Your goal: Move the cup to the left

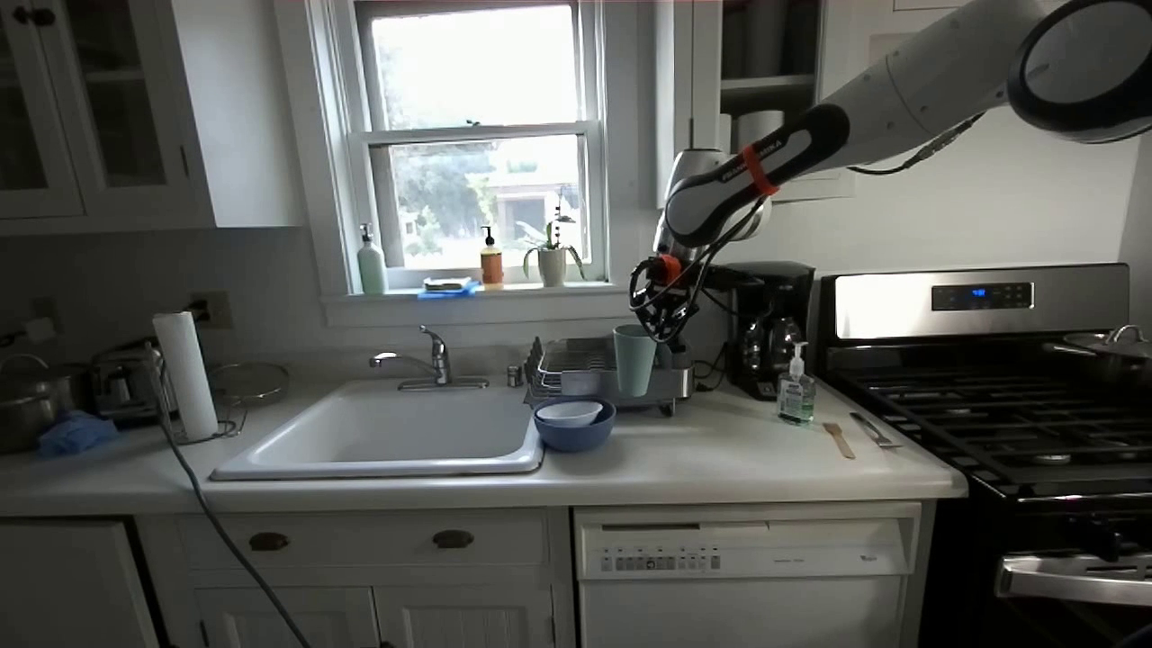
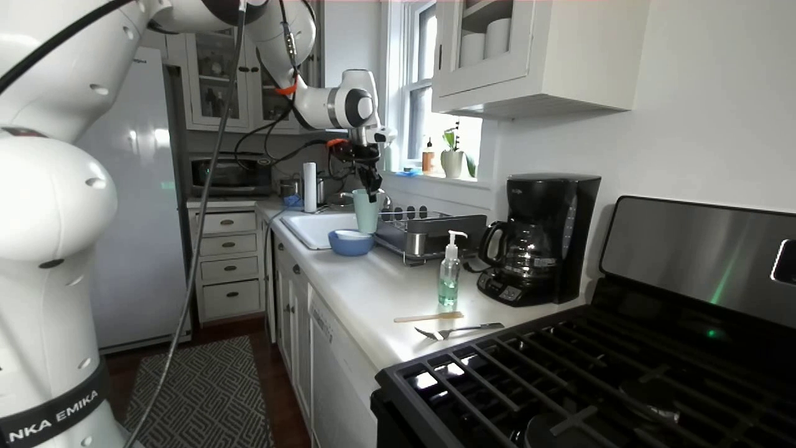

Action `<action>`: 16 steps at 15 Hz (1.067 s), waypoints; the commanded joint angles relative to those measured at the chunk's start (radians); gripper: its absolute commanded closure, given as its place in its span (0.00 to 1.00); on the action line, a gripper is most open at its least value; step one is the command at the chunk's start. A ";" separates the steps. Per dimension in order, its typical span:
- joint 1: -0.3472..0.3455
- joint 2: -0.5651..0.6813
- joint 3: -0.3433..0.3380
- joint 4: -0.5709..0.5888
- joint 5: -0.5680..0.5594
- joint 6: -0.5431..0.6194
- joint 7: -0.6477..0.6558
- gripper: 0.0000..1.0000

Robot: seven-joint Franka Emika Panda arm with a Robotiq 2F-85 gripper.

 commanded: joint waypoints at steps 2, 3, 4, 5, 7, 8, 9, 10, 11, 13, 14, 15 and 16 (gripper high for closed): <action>0.011 0.111 -0.030 0.129 0.039 0.006 -0.014 0.99; 0.011 0.131 -0.033 0.153 0.041 -0.004 -0.015 0.99; 0.012 0.151 -0.038 0.173 0.040 -0.005 -0.013 0.99; 0.012 0.170 -0.042 0.192 0.041 -0.006 -0.011 0.99; 0.011 0.206 -0.047 0.226 0.044 -0.017 -0.011 0.99; 0.012 0.226 -0.051 0.243 0.045 -0.022 -0.007 0.99; 0.012 0.242 -0.052 0.258 0.049 -0.028 -0.007 0.99; 0.012 0.256 -0.052 0.271 0.052 -0.033 -0.008 0.99; 0.013 0.269 -0.052 0.284 0.057 -0.049 -0.009 0.99; 0.015 0.293 -0.051 0.308 0.059 -0.078 -0.014 0.99; 0.017 0.305 -0.055 0.321 0.054 -0.084 -0.010 0.99; 0.019 0.314 -0.058 0.331 0.051 -0.090 -0.006 0.99; 0.021 0.322 -0.062 0.341 0.048 -0.096 -0.002 0.99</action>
